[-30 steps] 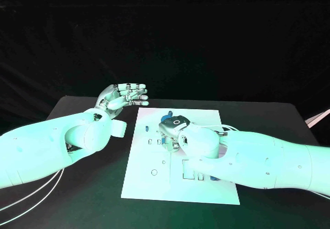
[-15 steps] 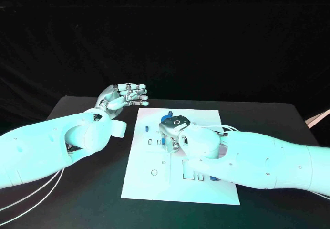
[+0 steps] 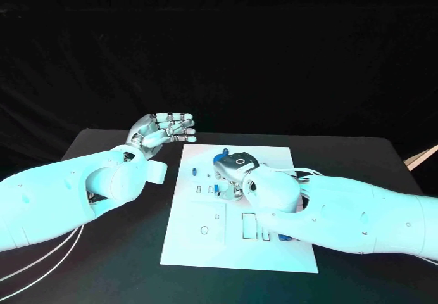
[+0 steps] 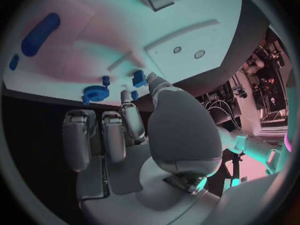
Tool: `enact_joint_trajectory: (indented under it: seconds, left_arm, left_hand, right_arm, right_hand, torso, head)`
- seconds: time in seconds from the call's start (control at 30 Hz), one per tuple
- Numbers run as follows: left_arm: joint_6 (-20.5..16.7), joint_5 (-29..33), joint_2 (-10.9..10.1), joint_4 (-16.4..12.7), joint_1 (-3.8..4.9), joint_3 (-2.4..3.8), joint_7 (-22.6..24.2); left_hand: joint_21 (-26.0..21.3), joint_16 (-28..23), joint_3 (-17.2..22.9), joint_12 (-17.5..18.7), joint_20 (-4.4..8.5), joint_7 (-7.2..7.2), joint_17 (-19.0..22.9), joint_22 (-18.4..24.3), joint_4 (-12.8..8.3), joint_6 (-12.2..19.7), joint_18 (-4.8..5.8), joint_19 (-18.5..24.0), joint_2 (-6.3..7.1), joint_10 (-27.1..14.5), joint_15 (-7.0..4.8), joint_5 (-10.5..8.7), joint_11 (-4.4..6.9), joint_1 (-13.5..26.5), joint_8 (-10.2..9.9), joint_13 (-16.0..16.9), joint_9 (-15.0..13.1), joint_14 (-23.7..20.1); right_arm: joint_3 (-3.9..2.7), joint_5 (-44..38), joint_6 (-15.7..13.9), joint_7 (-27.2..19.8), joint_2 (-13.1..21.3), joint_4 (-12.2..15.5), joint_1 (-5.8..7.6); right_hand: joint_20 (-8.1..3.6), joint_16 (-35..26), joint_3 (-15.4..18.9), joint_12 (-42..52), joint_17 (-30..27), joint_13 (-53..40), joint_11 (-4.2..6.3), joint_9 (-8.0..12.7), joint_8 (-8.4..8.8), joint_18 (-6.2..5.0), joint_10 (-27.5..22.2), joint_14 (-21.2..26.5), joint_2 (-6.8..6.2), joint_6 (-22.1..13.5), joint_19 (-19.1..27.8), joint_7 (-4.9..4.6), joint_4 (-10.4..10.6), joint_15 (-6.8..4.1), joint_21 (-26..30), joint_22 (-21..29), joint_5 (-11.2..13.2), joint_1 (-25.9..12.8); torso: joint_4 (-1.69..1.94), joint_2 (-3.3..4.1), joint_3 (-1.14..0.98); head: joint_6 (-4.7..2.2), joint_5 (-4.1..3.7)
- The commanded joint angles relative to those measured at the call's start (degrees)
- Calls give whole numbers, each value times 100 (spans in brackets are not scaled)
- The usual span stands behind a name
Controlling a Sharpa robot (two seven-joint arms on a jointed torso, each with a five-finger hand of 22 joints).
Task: Assemble the parts on the task board
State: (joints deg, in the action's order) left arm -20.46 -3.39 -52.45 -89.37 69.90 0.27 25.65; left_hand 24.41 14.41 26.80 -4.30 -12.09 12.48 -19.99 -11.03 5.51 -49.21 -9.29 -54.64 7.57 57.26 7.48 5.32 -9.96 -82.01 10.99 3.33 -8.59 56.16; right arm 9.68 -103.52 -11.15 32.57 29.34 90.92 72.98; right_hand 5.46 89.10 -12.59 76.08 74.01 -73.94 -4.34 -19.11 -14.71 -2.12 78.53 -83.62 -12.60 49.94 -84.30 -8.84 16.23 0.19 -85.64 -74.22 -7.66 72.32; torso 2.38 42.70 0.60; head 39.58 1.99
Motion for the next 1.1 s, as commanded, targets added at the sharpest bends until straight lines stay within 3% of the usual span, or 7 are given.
enact_joint_trajectory:
  seconds: [0.03, 0.23, 0.4, 0.5, 0.77, 0.93, 1.1]
  left_arm:
    - [-6, -193, 20, 27, 5, 2, -183]
    - [237, -943, 105, 200, 2, 1, -987]
    - [603, -1769, 176, 335, 5, 3, -1759]
    - [963, -2385, 230, 402, 30, 4, -2365]
    - [1821, -3655, 593, 649, 257, 4, -3859]
    - [2383, -4349, 886, 802, 347, 0, -4583]
    - [2677, -4770, 1152, 931, 394, -33, -5010]
  left_hand:
    - [164, 32, -24, 21, 11, 77, -128, -124, -55, 97, -68, 59, 93, 37, -16, 3, -34, 195, 23, 71, -99, -22]
    - [1131, 1949, -429, -798, 240, -9, -1433, -629, 478, 122, -110, -654, 198, 560, -305, -5, 168, 731, 342, 479, -292, 638]
    - [2872, 4793, -758, -3076, 447, -193, -3515, -1818, 1045, 393, -88, -715, 166, 201, -538, 12, 395, 806, 1524, 2028, -967, 1303]
    - [4281, 6347, -858, -4601, 548, -352, -5097, -3531, 1099, 546, 116, -1265, -1, -23, -660, 46, 538, 1092, 2395, 2991, -1503, 2321]
    - [5340, 7202, -864, -6353, 762, -659, -6316, -5123, 1125, 394, 371, -2003, -122, 951, -901, 38, 816, 1414, 3314, 4811, -2170, 3082]
    - [5444, 7284, -874, -6556, 802, -705, -6462, -5297, 1129, 368, 402, -2091, -145, 1124, -941, 24, 856, 1523, 3429, 5089, -2300, 3154]
    - [5470, 7299, -924, -6580, 814, -711, -6488, -5334, 1131, 387, 408, -2102, -129, 1124, -950, 13, 863, 1631, 3470, 5115, -2367, 3167]
  right_arm:
    - [-6, -29, -488, -177, 167, 114, 0]
    - [-32, 403, -1734, -956, 662, 281, 6]
    - [-68, 1218, -2209, -1519, 1102, 422, 18]
    - [-85, 2187, -2326, -1888, 1386, 474, 66]
    - [-106, 4448, -2451, -2548, 1967, 381, 242]
    - [-112, 5391, -2513, -2964, 2130, 158, 301]
    - [-114, 6318, -2621, -3643, 2163, -74, 336]
  right_hand:
    - [59, -60, 279, -85, 1283, -298, -24, 44, 103, 70, -93, -560, -10, -185, -318, -55, 39, 4, 170, -1237, -74, 103]
    - [52, -97, 222, -305, 1217, -88, 3, -6, -67, 33, -315, -541, 85, -27, -252, -19, 28, -15, 337, -1149, -62, 390]
    - [42, -119, 203, -324, 1177, -65, 16, -24, -123, 19, -335, -531, 93, 10, -228, -5, 28, -26, 402, -1115, -59, 414]
    - [29, -133, 165, -335, 1154, -47, 34, -46, -193, 7, -346, -525, 122, 51, -207, 15, 24, -42, 460, -1085, -57, 450]
    - [19, -162, 125, -356, 1100, -24, 41, -53, -221, -24, -364, -511, 160, 45, -153, 20, 16, -51, 598, -1010, -57, 488]
    - [16, -216, 134, -429, 1004, 43, 36, -51, -224, -70, -436, -484, 161, -6, -65, 12, 23, -51, 816, -892, -48, 467]
    - [47, -719, 318, -1250, 246, 801, -13, -72, -327, -338, -1209, -213, 215, -248, 512, -36, 5, -13, 2236, -121, -32, 452]
  torso:
    - [-26, -18, -8]
    - [-104, -114, -49]
    - [-127, -204, -72]
    - [-135, -254, -81]
    - [-135, -354, -98]
    - [-151, -382, -109]
    - [-154, -386, -123]
  head:
    - [-49, 7]
    - [-105, 66]
    - [-107, 81]
    - [-87, 114]
    - [12, 142]
    - [78, 164]
    - [120, 169]
